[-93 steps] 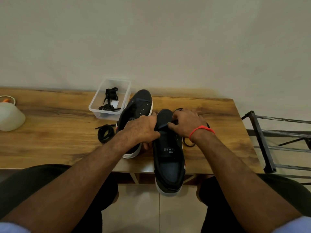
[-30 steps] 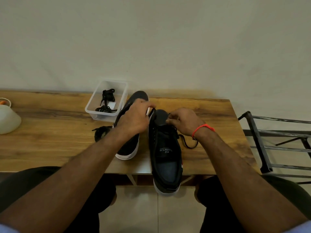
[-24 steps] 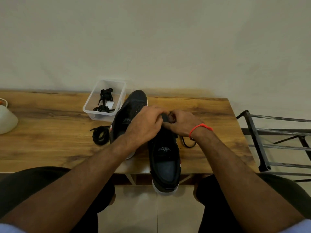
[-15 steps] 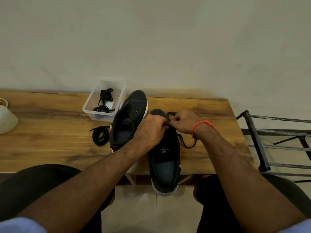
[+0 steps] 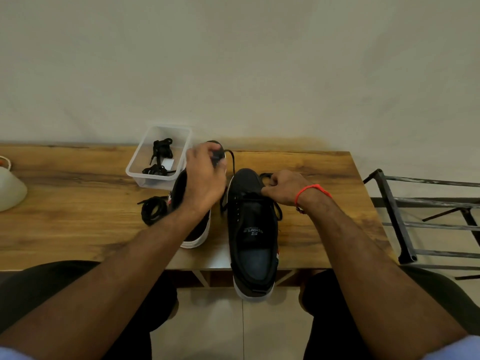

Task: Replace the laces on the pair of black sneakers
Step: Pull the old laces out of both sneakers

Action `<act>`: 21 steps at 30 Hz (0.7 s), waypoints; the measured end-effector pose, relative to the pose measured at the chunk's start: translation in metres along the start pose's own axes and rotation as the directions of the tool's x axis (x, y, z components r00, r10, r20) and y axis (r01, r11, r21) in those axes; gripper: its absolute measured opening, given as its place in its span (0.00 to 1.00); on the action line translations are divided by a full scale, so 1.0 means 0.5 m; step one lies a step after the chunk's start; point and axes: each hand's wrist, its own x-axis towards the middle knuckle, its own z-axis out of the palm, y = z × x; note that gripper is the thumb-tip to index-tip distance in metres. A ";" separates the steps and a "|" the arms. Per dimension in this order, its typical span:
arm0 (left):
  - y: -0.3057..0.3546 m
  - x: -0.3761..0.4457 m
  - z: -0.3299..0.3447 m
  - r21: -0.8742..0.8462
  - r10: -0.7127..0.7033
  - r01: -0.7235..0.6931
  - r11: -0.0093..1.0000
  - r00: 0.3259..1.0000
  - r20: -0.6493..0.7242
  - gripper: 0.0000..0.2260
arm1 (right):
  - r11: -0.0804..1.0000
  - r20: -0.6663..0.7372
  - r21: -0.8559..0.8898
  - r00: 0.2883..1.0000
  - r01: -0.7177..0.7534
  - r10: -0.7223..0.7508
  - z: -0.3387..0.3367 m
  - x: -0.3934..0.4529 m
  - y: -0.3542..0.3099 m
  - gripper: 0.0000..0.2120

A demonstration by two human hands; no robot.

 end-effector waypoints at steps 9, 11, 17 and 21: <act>0.008 -0.065 0.069 0.503 0.182 -0.467 0.727 0.838 0.514 0.12 | 0.997 0.021 0.047 0.997 0.068 -0.069 -0.010 -0.019 -0.003 0.07; 0.008 -0.060 0.060 0.472 0.230 -0.449 0.759 0.863 0.451 0.10 | 0.996 0.023 0.056 0.998 0.064 -0.065 -0.009 -0.018 -0.003 0.08; 0.026 0.008 -0.010 -0.085 -0.041 0.028 0.996 0.987 -0.155 0.09 | 1.000 0.006 0.023 1.000 0.001 -0.001 -0.012 -0.010 0.005 0.12; 0.042 0.033 -0.052 -0.009 -0.062 0.062 0.998 0.993 -0.103 0.12 | 1.000 0.017 0.015 1.000 -0.007 0.007 -0.014 -0.008 0.007 0.12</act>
